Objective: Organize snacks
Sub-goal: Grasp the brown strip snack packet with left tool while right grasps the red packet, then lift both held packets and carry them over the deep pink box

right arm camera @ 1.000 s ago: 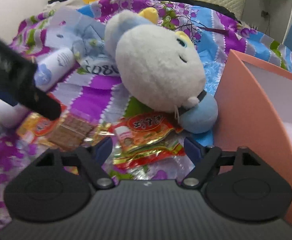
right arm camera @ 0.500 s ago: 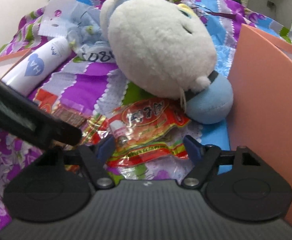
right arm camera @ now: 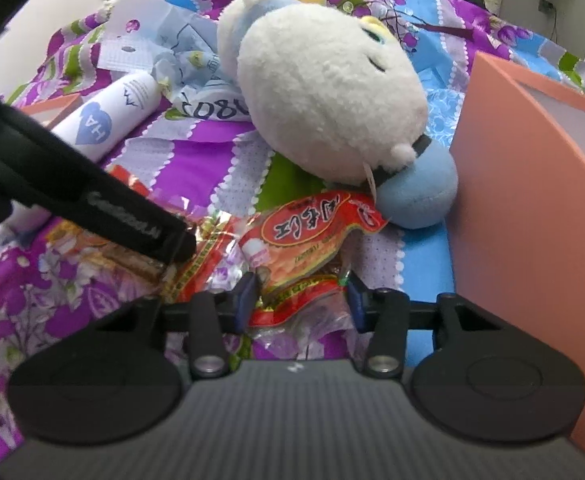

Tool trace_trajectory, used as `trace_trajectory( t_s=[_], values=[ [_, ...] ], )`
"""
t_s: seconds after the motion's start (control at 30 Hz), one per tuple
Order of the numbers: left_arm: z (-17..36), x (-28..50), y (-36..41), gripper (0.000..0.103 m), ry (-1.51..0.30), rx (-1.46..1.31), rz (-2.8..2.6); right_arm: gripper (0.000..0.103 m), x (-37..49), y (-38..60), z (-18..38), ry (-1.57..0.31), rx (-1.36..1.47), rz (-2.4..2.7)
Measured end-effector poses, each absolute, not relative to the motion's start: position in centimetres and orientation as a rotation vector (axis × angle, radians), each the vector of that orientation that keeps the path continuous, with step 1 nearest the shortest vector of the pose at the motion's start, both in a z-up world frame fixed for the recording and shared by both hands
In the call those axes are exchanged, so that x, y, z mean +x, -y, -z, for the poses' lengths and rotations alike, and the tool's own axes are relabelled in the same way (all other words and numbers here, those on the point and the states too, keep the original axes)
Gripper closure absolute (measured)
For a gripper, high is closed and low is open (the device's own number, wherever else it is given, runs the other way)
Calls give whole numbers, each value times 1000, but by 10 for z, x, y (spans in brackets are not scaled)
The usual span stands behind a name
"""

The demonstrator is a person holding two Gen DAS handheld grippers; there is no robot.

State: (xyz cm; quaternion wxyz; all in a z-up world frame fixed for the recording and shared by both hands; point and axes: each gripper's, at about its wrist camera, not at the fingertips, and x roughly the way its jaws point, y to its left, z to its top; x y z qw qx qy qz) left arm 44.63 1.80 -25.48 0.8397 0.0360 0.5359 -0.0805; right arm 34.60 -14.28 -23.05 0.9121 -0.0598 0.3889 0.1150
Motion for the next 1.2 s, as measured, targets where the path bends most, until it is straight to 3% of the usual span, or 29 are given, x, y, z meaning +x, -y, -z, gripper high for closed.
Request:
trace_trajectory(
  t_s=[0.4,1.2],
  values=[
    [218,400,-37,47,-1099,-92,121,54,301,154,195,-802,-71,-241],
    [128,203,-41,47,-949,-270,39,54,144,200,93,-697,75,-262]
  ],
)
